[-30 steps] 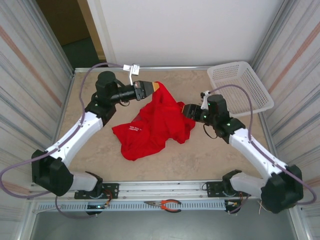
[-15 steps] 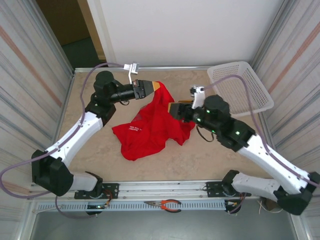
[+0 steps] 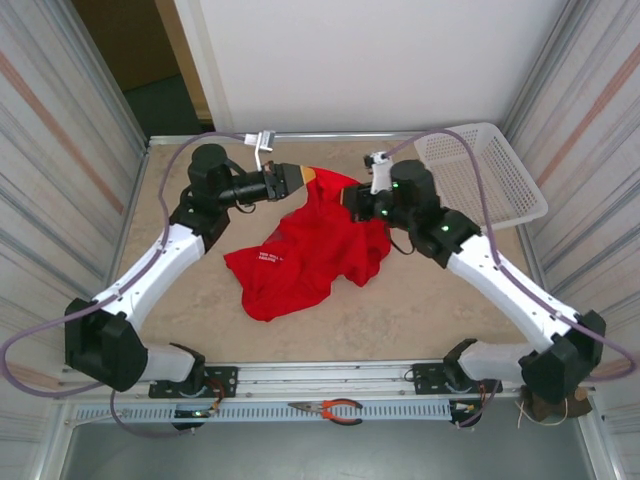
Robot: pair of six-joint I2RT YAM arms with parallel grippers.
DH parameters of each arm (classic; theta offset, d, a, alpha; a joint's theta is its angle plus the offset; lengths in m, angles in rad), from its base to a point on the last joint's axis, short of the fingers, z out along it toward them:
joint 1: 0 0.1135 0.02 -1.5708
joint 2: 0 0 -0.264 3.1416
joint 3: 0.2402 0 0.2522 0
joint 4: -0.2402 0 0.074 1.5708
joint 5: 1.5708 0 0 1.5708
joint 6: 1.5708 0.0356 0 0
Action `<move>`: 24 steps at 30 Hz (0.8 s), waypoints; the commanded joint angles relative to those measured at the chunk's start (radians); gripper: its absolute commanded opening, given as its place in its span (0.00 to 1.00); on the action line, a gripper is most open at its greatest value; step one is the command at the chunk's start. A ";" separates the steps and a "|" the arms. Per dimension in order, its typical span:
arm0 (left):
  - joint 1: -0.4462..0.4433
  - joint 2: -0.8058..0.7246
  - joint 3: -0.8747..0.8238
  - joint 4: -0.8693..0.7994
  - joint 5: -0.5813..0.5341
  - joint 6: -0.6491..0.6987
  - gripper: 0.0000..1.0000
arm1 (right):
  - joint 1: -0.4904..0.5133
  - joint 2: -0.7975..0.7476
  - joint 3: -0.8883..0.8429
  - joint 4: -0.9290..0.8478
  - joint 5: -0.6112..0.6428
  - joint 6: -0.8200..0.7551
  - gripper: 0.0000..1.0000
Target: Fold the inside-out t-shirt
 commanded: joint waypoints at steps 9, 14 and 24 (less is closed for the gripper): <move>0.049 0.119 0.007 -0.001 -0.067 0.024 0.34 | -0.130 -0.091 -0.193 0.350 -0.598 0.157 0.00; 0.047 -0.061 -0.127 -0.038 -0.158 0.070 0.50 | -0.154 -0.065 -0.219 0.400 -0.578 0.201 0.00; -0.100 -0.174 -0.194 -0.043 -0.223 0.146 0.58 | -0.162 -0.024 -0.239 0.430 -0.520 0.232 0.00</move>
